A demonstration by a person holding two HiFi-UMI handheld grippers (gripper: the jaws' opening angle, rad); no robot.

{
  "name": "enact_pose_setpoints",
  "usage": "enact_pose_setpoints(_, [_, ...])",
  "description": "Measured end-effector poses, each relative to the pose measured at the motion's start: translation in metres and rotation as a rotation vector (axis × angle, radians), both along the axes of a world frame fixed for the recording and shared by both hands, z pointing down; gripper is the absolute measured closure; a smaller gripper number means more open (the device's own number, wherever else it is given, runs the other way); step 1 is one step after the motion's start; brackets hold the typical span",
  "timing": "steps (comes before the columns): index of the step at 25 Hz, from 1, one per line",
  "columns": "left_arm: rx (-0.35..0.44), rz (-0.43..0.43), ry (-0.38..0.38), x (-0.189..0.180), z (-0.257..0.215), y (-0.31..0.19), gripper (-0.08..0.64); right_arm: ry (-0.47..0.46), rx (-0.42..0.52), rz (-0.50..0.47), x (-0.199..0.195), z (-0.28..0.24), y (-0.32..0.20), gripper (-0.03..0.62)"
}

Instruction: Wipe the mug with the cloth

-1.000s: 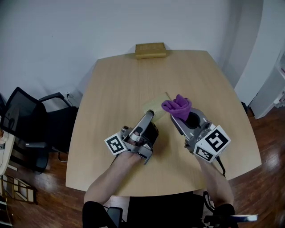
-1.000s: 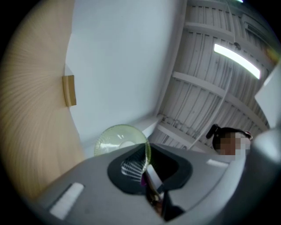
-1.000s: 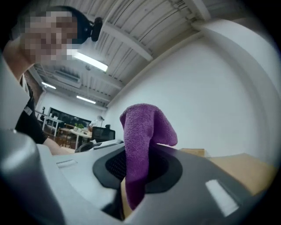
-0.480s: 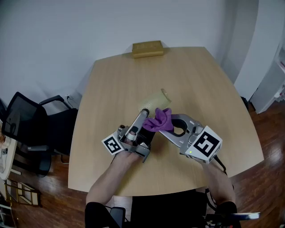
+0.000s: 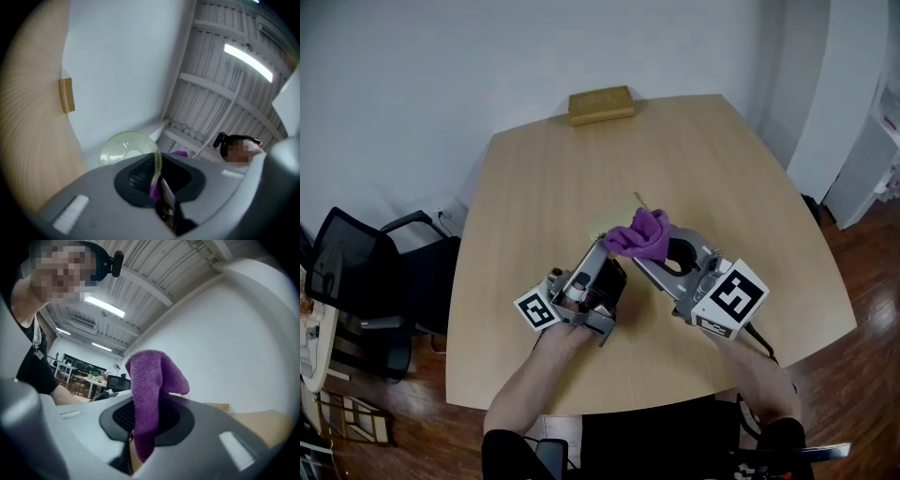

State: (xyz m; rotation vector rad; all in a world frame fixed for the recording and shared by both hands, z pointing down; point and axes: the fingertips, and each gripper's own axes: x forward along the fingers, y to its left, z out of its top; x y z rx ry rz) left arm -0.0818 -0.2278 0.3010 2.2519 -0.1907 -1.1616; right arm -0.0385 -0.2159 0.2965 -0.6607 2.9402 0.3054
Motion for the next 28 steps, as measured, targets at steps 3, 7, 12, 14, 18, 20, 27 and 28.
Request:
enact_pose_setpoints(3, [0.015, 0.003, 0.015, -0.003, -0.004, 0.0, 0.505, 0.053, -0.018, -0.128, -0.025, 0.013, 0.019, 0.532])
enact_pose_setpoints(7, [0.042, 0.009, 0.07, -0.009, -0.012, 0.004, 0.512, 0.077, -0.04, -0.228, -0.031, 0.019, 0.033, 0.532])
enact_pose_setpoints(12, [0.047, -0.003, 0.131, -0.019, -0.016, 0.003, 0.514, -0.174, -0.016, 0.047, 0.045, -0.028, -0.008, 0.532])
enact_pose_setpoints(14, [0.045, 0.004, 0.126, -0.017, -0.016, 0.003, 0.514, -0.223, -0.024, 0.121, 0.063, -0.033, -0.021, 0.532])
enact_pose_setpoints(18, [0.039, 0.019, 0.117, -0.012, -0.015, 0.006, 0.511, -0.131, -0.027, 0.083, 0.034, -0.016, -0.018, 0.532])
enact_pose_setpoints(20, [0.046, 0.013, 0.107, -0.012, -0.014, 0.006, 0.508, -0.056, -0.003, 0.048, 0.015, -0.004, -0.009, 0.532])
enact_pose_setpoints(27, [0.057, 0.001, 0.076, -0.012, -0.011, 0.004, 0.517, 0.184, 0.032, -0.14, -0.043, 0.029, 0.035, 0.531])
enact_pose_setpoints(28, [0.05, -0.002, 0.088, -0.014, -0.01, 0.002, 0.517, 0.161, 0.036, -0.148, -0.042, 0.026, 0.036, 0.531])
